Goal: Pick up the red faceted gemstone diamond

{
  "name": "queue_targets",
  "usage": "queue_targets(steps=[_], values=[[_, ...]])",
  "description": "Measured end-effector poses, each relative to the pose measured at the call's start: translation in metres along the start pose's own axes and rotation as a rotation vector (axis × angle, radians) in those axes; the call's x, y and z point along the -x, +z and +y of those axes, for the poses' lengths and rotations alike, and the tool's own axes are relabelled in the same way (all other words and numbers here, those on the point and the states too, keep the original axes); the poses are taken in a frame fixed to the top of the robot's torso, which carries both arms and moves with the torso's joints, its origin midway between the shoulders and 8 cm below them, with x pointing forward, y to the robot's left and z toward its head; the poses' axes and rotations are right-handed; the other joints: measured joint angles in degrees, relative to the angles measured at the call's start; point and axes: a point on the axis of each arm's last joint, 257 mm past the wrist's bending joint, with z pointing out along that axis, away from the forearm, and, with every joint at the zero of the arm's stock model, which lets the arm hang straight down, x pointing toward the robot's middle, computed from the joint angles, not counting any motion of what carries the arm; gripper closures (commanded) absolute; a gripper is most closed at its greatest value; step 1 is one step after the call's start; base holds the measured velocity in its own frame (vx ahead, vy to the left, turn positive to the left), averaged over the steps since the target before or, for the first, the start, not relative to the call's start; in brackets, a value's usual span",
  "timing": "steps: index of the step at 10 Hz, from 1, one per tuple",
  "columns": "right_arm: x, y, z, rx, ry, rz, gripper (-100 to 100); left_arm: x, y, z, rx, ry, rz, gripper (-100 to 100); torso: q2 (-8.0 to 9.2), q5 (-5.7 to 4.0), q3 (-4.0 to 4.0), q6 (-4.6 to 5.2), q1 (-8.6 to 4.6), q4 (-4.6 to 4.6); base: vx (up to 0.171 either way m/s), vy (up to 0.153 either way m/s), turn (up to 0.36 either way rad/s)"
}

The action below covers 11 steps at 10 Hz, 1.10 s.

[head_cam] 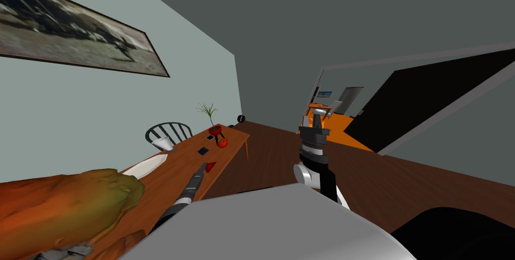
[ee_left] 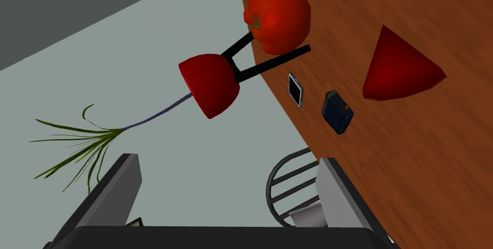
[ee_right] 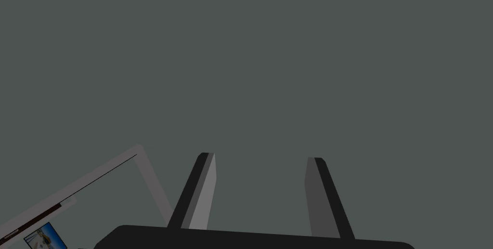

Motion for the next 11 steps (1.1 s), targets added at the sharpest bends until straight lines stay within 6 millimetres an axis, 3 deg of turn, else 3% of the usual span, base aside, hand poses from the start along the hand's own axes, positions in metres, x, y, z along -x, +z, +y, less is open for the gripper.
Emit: queue_targets(steps=[2,7,10,11], values=[[0.000,0.000,0.000,0.000,0.000,0.000,0,-0.004,-0.010,0.036,0.092,0.049,0.035,-100,-0.11,0.00,-0.06,0.00,-0.02,-0.02,0.075,-0.018,-0.080],[0.000,0.000,0.000,0.000,0.000,0.000,0,-0.016,-0.030,0.103,0.281,0.156,0.118,-100,-0.08,0.01,-0.05,0.00,0.03,-0.02,0.074,-0.010,-0.080],[0.000,0.000,0.000,0.000,0.000,0.000,0,-0.021,-0.053,0.160,0.420,0.261,0.197,-100,-0.26,0.00,-0.15,0.00,0.00,-0.06,0.099,-0.013,-0.069],[0.000,0.000,0.000,0.000,0.000,0.000,0,-0.019,-0.056,0.167,0.439,0.278,0.209,-100,-0.17,0.00,-0.10,-0.01,0.01,-0.04,0.066,0.000,-0.039]])
